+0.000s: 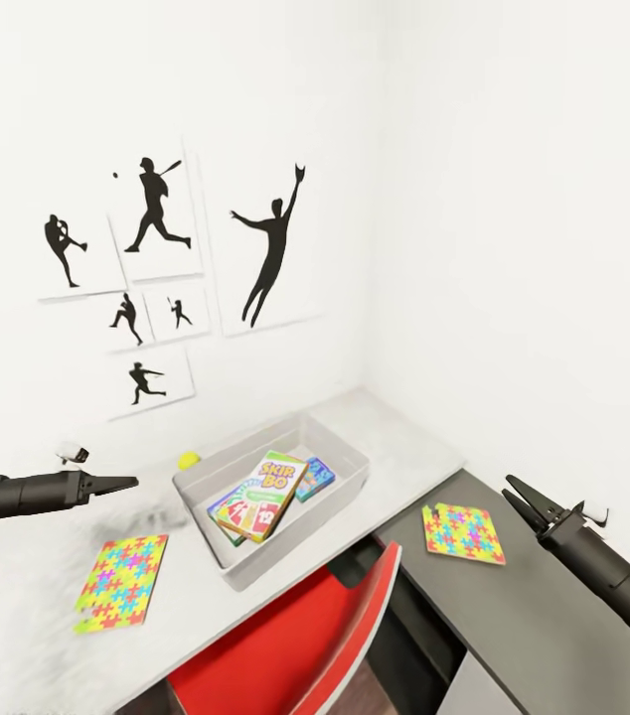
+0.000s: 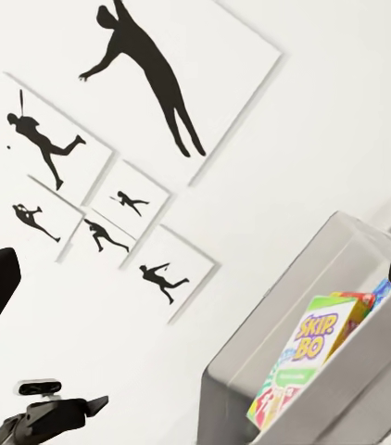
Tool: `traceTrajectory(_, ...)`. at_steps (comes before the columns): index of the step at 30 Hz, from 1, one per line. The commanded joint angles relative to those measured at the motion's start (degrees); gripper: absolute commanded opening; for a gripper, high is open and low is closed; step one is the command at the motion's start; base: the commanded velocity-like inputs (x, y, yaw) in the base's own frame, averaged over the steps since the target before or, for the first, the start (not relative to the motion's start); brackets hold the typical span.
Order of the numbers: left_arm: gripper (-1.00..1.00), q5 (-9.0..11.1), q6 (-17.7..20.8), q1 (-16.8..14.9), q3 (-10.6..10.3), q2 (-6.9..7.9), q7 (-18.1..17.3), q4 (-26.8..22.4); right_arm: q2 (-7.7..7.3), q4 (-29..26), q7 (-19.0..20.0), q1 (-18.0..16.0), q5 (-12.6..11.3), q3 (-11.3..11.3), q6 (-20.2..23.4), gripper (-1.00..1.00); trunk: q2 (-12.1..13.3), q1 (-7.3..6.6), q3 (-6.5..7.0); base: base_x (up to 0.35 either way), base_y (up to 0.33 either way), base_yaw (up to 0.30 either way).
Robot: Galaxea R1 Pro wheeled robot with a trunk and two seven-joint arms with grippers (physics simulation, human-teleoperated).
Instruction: Put all the toys in the child's room - the three board games (two on the bed and one on the table), the two jigsaw puzzles on the table, and the tennis ball on the table - inside the toy box on the table in the child's room.
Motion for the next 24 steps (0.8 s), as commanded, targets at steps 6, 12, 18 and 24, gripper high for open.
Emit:
traceTrajectory(6,1.00,0.30,0.67,-0.08,-0.35,0.07,-0.14,0.06,0.08,-0.03,0.00,-0.05,-0.11,-0.04,0.27,1.00,-0.13,0.04,0.42,-0.030,0.000,0.116)
traceTrajectory(12,1.00,0.24,0.70,-0.08,-0.35,0.07,-0.14,0.04,0.12,-0.09,-0.09,-0.05,-0.11,0.02,0.22,1.00,-0.13,0.04,0.72,-0.038,0.000,0.083)
traceTrajectory(18,1.00,0.22,0.77,-0.08,-0.35,0.02,-0.14,0.07,0.06,-0.13,-0.16,-0.05,-0.11,0.08,0.21,1.00,-0.13,0.04,0.75,-0.004,0.000,0.009)
traceTrajectory(24,1.00,0.22,0.76,-0.08,-0.35,-0.01,-0.14,0.07,0.25,-0.21,-0.16,-0.05,-0.11,0.03,0.21,1.00,-0.13,0.04,0.76,0.000,0.000,0.001)
